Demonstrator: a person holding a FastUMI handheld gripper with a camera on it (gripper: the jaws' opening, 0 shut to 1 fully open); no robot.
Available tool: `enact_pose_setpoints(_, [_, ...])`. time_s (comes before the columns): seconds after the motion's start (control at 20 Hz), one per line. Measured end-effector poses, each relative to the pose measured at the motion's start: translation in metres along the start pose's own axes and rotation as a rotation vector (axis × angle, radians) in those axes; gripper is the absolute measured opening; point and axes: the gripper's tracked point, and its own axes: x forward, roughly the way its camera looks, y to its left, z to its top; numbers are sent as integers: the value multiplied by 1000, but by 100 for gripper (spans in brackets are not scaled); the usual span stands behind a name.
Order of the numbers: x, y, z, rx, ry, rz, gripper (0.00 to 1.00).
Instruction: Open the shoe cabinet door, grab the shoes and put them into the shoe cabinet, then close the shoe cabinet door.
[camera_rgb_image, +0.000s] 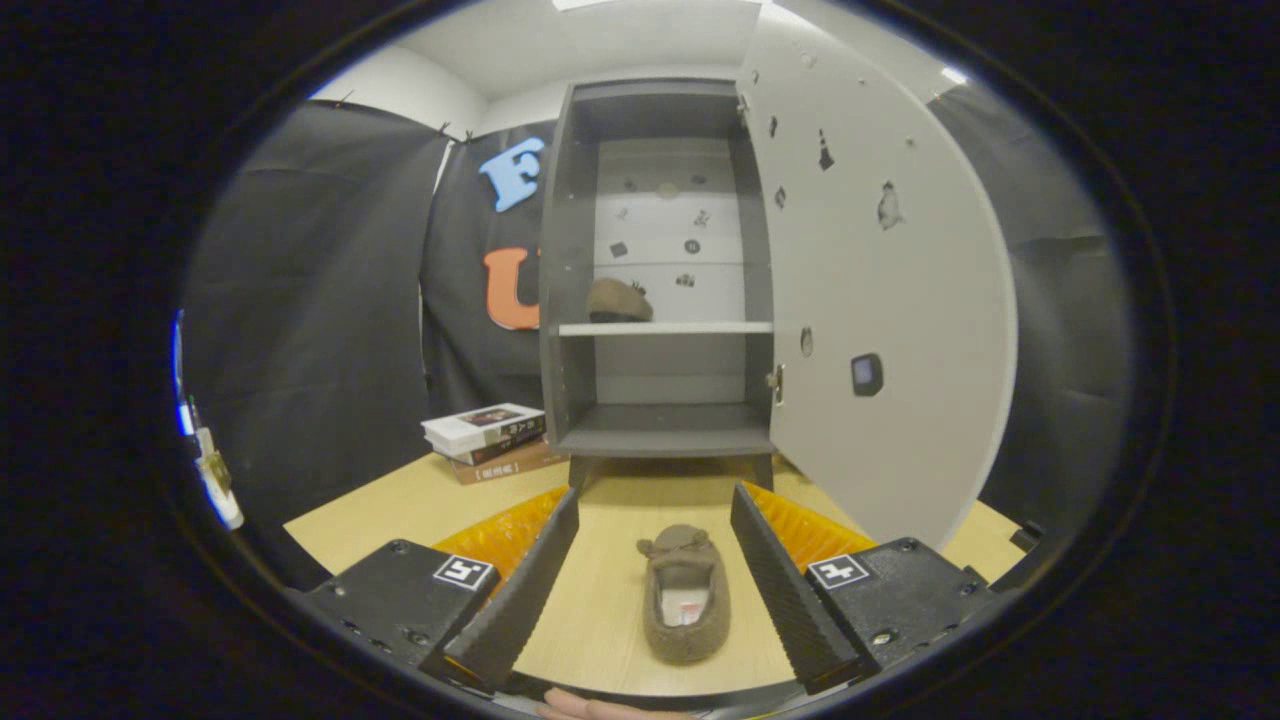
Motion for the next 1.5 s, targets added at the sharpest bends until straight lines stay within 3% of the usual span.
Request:
enact_pose_setpoints(0.3, [60,-9,-64,35,137,-38,97])
enact_pose_setpoints(0.6, [97,-10,-116,109,282,-40,80])
enact_pose_setpoints(0.65, [102,-11,-122,108,298,-49,76])
enact_pose_setpoints(0.75, [111,-19,-126,97,295,-75,59])
enact_pose_setpoints(0.9, [124,-15,-136,175,313,-33,33])
enact_pose_setpoints(1.15, [127,-12,-134,182,311,-7,11])
enact_pose_setpoints(1.5, [106,-20,-119,145,231,-19,10])
